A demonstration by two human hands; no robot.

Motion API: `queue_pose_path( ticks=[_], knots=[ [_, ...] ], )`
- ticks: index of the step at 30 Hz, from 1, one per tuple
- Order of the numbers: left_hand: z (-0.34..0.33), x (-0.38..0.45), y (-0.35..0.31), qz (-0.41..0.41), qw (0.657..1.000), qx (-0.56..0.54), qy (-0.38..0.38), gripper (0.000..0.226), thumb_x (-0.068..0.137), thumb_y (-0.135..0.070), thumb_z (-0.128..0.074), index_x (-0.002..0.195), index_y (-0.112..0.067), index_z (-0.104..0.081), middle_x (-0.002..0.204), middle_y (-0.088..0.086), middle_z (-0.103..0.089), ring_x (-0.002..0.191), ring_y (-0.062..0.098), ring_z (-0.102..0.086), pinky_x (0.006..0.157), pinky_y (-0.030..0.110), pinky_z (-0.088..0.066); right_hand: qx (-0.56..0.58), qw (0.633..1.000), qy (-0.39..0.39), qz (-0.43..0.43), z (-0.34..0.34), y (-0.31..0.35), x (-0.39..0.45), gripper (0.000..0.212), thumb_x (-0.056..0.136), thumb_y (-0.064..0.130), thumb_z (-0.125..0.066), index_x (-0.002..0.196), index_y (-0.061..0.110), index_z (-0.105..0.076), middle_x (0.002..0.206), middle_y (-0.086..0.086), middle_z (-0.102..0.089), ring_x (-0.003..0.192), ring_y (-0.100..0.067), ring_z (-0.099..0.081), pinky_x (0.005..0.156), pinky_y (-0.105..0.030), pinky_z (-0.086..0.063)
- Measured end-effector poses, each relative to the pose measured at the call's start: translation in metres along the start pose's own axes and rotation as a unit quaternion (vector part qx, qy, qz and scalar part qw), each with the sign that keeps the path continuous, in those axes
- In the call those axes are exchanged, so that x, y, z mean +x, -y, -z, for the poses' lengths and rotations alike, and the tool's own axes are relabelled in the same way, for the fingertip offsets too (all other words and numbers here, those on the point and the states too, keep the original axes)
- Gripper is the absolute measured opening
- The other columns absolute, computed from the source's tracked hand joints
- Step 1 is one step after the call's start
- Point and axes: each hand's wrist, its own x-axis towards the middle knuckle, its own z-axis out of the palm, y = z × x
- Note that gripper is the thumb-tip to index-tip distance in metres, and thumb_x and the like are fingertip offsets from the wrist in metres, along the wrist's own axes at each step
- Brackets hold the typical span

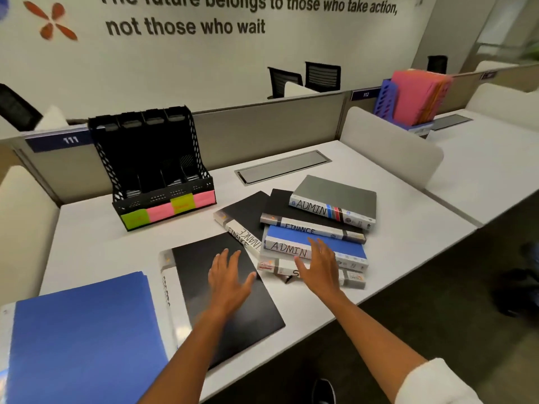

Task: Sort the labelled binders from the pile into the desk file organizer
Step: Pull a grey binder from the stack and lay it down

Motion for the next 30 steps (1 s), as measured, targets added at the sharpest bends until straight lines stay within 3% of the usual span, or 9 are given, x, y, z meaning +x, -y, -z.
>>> queue_pose_path(
  ticks=[3, 7, 11, 20, 26, 30],
  knots=[
    [-0.018, 0.023, -0.027, -0.014, 1.000, 0.008, 0.004, 0.072, 0.089, -0.047, -0.061, 0.149, -0.018, -0.034, 0.159, 0.009, -0.022, 0.149, 0.029, -0.013, 0.119, 0.046, -0.017, 0.016, 1.000, -0.004, -0.024, 0.012, -0.028, 0.030, 0.068, 0.092, 0.050, -0.054, 0.149, 0.023, -0.028, 0.156, -0.006, -0.027, 0.142, -0.028, -0.026, 0.113, -0.045, -0.031],
    [-0.042, 0.056, -0.062, -0.020, 1.000, -0.012, 0.000, 0.069, 0.089, -0.042, -0.063, 0.147, -0.018, -0.037, 0.158, 0.009, -0.025, 0.148, 0.028, -0.015, 0.118, 0.045, -0.016, 0.044, 0.997, -0.004, -0.064, 0.027, -0.071, 0.078, 0.069, 0.093, 0.052, -0.050, 0.150, 0.022, -0.025, 0.159, -0.006, -0.020, 0.145, -0.027, -0.020, 0.116, -0.046, -0.024],
    [-0.065, 0.097, -0.098, -0.039, 0.999, -0.024, -0.006, 0.063, 0.091, -0.038, -0.062, 0.144, -0.013, -0.040, 0.154, 0.012, -0.031, 0.145, 0.031, -0.022, 0.117, 0.045, -0.023, 0.080, 0.991, -0.043, -0.101, 0.046, -0.110, 0.131, 0.064, 0.092, 0.048, -0.054, 0.145, 0.016, -0.035, 0.150, -0.010, -0.036, 0.136, -0.031, -0.034, 0.110, -0.045, -0.034],
    [-0.114, 0.168, -0.159, 0.001, 0.996, -0.093, -0.005, 0.063, 0.093, -0.037, -0.060, 0.146, -0.013, -0.037, 0.154, 0.012, -0.032, 0.145, 0.025, -0.024, 0.117, 0.040, -0.025, 0.164, 0.955, -0.027, -0.245, 0.060, -0.174, 0.223, 0.074, 0.094, 0.047, -0.052, 0.150, 0.010, -0.021, 0.151, -0.018, -0.032, 0.133, -0.042, -0.037, 0.107, -0.049, -0.035],
    [-0.137, 0.190, -0.175, 0.040, 0.991, -0.128, 0.008, 0.061, 0.094, -0.038, -0.059, 0.145, -0.015, -0.037, 0.149, 0.009, -0.039, 0.140, 0.024, -0.033, 0.113, 0.039, -0.032, 0.251, 0.913, 0.002, -0.322, 0.059, -0.201, 0.257, 0.052, 0.090, 0.044, -0.057, 0.123, 0.005, -0.053, 0.123, -0.020, -0.060, 0.111, -0.038, -0.056, 0.087, -0.037, -0.046],
    [-0.142, 0.202, -0.177, 0.058, 0.990, -0.128, 0.019, 0.061, 0.094, -0.039, -0.058, 0.146, -0.016, -0.037, 0.148, 0.008, -0.041, 0.138, 0.024, -0.036, 0.109, 0.038, -0.035, 0.315, 0.889, -0.018, -0.333, 0.059, -0.210, 0.265, 0.044, 0.083, 0.030, -0.069, 0.121, 0.009, -0.057, 0.118, -0.015, -0.064, 0.100, -0.033, -0.061, 0.085, -0.040, -0.054]
  ],
)
